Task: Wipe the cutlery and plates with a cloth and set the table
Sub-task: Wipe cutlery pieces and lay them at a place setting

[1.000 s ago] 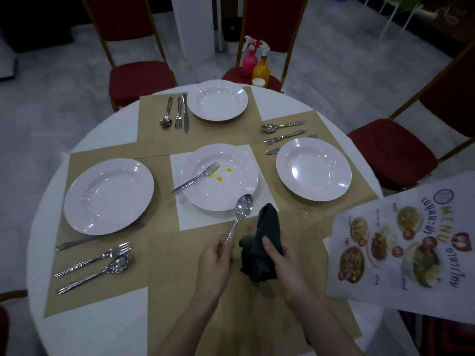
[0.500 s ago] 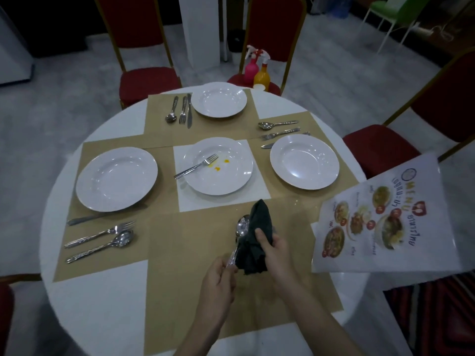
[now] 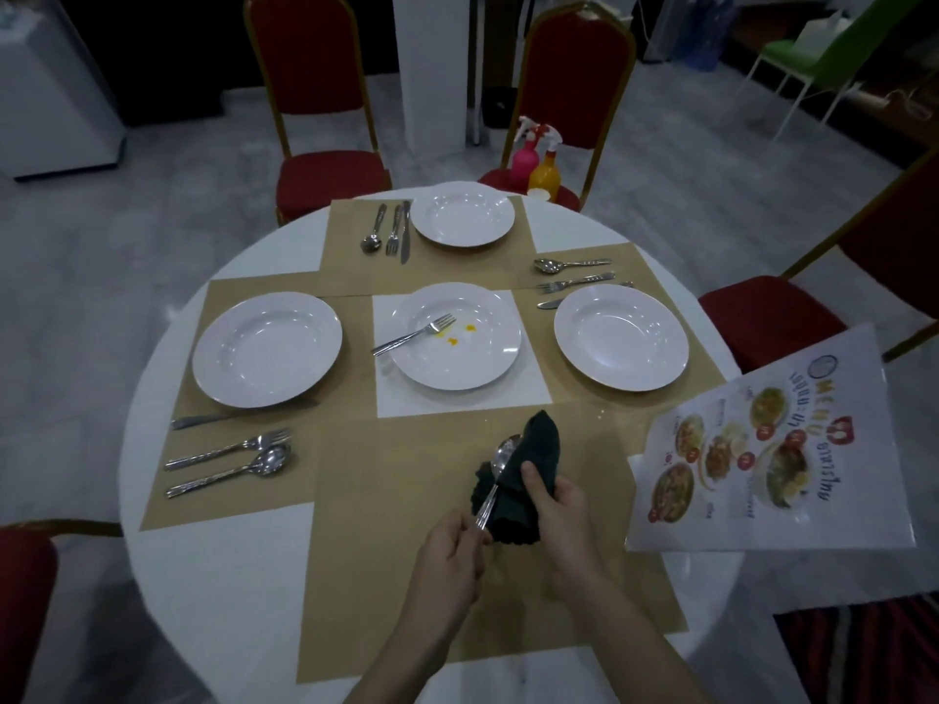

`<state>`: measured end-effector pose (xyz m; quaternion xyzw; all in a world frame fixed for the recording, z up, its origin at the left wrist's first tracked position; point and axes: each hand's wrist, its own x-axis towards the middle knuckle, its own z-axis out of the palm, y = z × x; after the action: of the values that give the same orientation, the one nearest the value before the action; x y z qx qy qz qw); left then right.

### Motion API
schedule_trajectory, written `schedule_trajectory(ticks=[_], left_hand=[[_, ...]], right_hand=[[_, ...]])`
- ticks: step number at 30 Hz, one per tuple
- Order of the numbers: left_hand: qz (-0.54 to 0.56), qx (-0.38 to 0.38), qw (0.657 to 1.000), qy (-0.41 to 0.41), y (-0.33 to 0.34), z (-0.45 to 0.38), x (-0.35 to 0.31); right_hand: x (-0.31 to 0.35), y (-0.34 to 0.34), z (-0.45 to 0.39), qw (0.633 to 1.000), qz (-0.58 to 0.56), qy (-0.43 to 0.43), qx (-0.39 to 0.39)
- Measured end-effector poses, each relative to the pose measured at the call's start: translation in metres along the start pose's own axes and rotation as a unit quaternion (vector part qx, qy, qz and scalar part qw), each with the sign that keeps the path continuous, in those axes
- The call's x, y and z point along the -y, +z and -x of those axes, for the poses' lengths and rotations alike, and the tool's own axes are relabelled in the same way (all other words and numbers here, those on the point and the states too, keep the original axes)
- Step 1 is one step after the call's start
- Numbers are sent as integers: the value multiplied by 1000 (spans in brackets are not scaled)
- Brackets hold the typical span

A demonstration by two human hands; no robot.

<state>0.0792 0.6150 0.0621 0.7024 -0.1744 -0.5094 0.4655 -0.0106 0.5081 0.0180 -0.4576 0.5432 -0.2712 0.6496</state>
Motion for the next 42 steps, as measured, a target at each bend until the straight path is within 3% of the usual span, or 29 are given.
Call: schedule_trajectory(ticks=[5,9,15,21,24,29,32,34,38,42], left_hand=[[47,29,998,-41,6,11,-9],[12,34,999,-39,7,6,-12],[-73,8,997,1,1,-11,-13],[-64,70,995,-32,6,6,-14],[-54,64,996,-42,4,3,-12],[-147,31,988,-34,7,13,12],[-75,33,995,-64,9,26,19],[-37,24,996,-76,9,23,12],[-40,23,998,-46,5,21,-3],[-22,40,997,-58,5,24,-5]], right_hand=[[-8,9,-14,1000,4,27,-12],[12,8,-27,998,7,11,-64],[-16,28,-8,998,35,45,0],[-4,3,-25,996,-24,56,-71],[-9,5,-17,998,-22,52,-36],[-15,1,-9,999,27,38,-4],[-4,-9,-14,995,76,30,59],[-6,-5,-13,991,75,69,82],[-8,9,-6,983,-57,159,71],[-1,10,-11,989,-57,129,43]])
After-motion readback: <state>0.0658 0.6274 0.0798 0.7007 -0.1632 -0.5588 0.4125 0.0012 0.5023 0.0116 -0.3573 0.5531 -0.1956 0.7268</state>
